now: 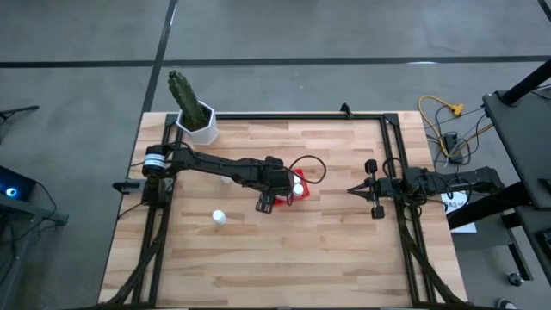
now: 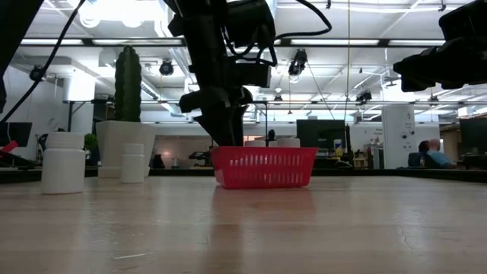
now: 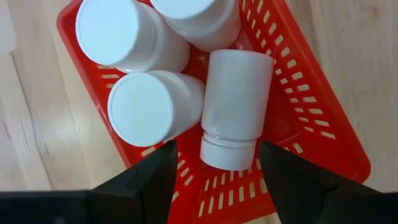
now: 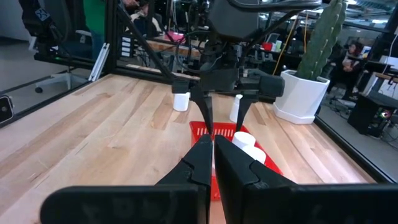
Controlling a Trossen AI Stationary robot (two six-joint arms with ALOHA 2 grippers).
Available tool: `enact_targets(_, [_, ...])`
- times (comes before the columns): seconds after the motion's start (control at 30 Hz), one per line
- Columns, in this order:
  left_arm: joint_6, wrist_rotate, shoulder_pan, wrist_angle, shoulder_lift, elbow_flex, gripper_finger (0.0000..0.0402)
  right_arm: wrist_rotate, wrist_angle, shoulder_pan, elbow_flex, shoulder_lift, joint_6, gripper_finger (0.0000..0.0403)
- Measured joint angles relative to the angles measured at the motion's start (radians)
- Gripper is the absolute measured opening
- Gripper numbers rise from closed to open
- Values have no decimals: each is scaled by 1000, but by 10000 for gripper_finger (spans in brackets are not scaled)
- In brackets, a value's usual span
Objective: Pick and place pill bottles into a basket
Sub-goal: Put the white pill bottle into the red bin
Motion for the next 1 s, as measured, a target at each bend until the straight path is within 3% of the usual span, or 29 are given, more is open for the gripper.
enact_targets(1.0, [-4,3,0,37,0,-65,207,0,0,0,0,0,0,9])
